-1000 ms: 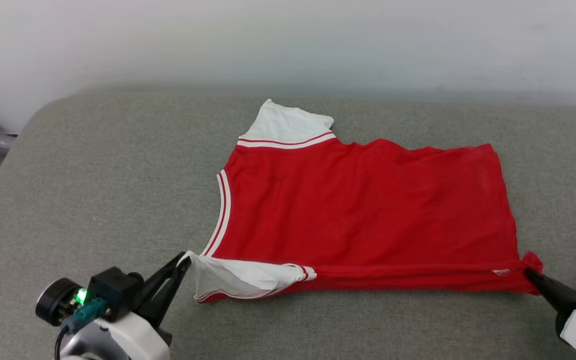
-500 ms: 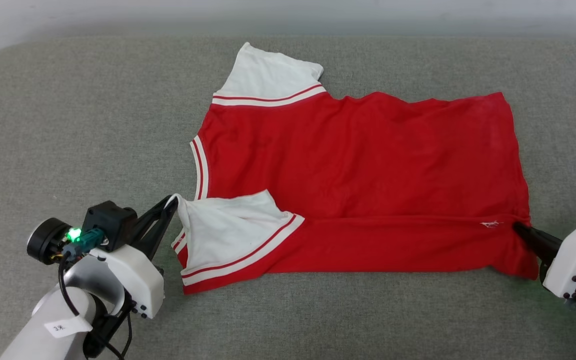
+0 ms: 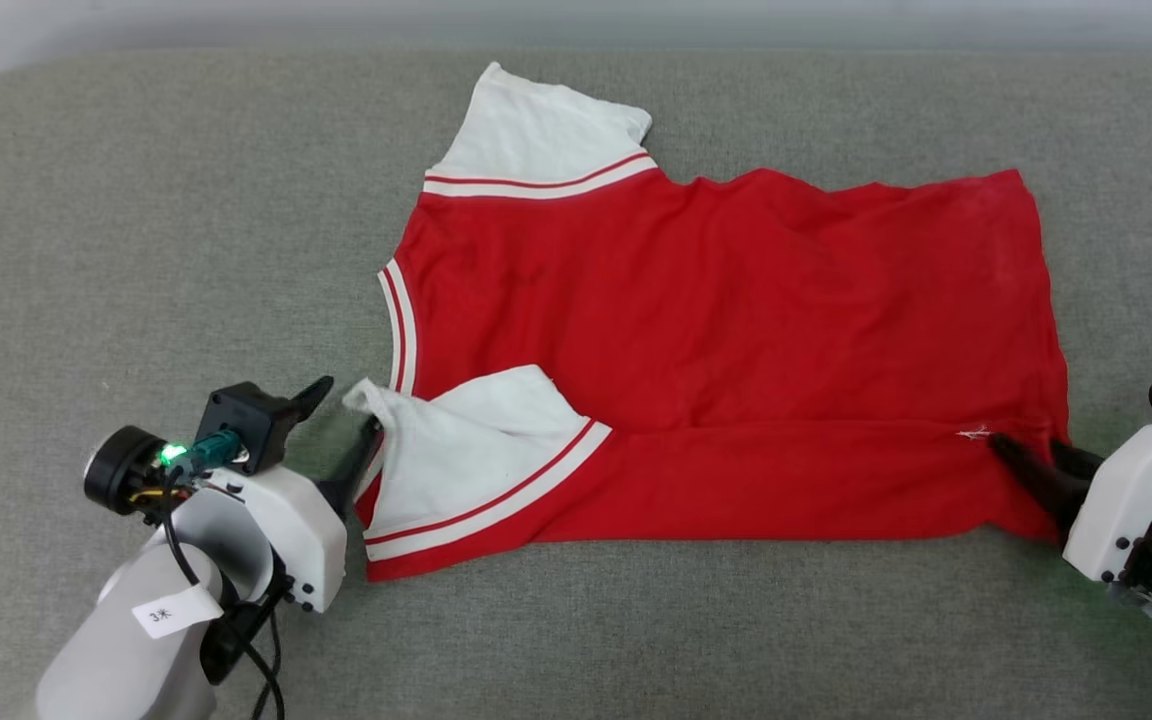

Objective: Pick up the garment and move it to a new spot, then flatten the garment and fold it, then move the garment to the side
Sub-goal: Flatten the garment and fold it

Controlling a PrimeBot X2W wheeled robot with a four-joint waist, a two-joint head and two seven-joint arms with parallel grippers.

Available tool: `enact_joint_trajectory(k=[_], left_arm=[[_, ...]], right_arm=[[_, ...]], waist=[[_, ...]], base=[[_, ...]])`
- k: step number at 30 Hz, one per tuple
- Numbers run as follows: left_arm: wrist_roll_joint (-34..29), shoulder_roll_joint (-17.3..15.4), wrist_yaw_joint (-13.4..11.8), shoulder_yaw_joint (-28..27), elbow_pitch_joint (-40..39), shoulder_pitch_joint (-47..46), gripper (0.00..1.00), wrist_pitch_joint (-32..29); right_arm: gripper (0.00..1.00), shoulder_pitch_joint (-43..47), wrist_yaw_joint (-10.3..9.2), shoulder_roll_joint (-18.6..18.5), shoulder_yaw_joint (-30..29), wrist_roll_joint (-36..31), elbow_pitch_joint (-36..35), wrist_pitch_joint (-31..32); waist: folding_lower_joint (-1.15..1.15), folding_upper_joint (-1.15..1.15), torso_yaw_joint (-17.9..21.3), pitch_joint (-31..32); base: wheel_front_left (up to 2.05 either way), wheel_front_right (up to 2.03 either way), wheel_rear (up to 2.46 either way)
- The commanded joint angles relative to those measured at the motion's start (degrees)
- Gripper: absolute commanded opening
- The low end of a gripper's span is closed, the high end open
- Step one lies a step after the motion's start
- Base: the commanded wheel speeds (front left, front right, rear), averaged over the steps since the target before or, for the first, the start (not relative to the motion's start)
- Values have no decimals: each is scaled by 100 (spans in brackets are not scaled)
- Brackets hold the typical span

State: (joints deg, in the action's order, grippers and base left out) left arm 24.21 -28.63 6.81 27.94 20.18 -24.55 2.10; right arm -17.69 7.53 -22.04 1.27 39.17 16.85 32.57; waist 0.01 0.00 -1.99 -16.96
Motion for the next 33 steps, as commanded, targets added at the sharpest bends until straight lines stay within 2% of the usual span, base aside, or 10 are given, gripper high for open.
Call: enact_joint_trajectory(k=[1, 8, 12, 17, 23, 29, 33], left_arm=[[75, 69, -27, -20, 151, -42, 100, 95], [318, 296, -140, -202, 516, 78, 100, 488], [569, 417, -398, -465, 409, 293, 100, 692], [933, 538, -663, -779, -100, 703, 100, 832], [1164, 527, -1028, -788, -884, 1283, 100, 314], [1103, 345, -1432, -545, -1618, 1866, 100, -513], [1132, 343, -1545, -381, -1771, 2059, 100, -872]], right_arm=[[100, -74, -9, 21, 34, 6, 53, -95], [100, 66, -7, -118, 240, -118, -62, -451], [100, 265, -7, -289, 390, -447, -306, -592], [100, 588, -7, -274, 310, -759, -690, -514], [100, 1000, -8, -202, 29, -1322, -1205, -234], [100, 1387, -8, 77, -375, -1723, -1721, 281], [100, 1565, -8, 270, -576, -1859, -2072, 471]], waist=[[-1, 0, -16, 108], [-1, 0, -17, 542], [-1, 0, -10, 778], [-1, 0, -25, 949], [-1, 0, -23, 987], [-1, 0, -2, 911], [-1, 0, 17, 808]], base=[[0, 0, 0], [0, 0, 0], [0, 0, 0], [0, 0, 0], [0, 0, 0], [0, 0, 0], [0, 0, 0]])
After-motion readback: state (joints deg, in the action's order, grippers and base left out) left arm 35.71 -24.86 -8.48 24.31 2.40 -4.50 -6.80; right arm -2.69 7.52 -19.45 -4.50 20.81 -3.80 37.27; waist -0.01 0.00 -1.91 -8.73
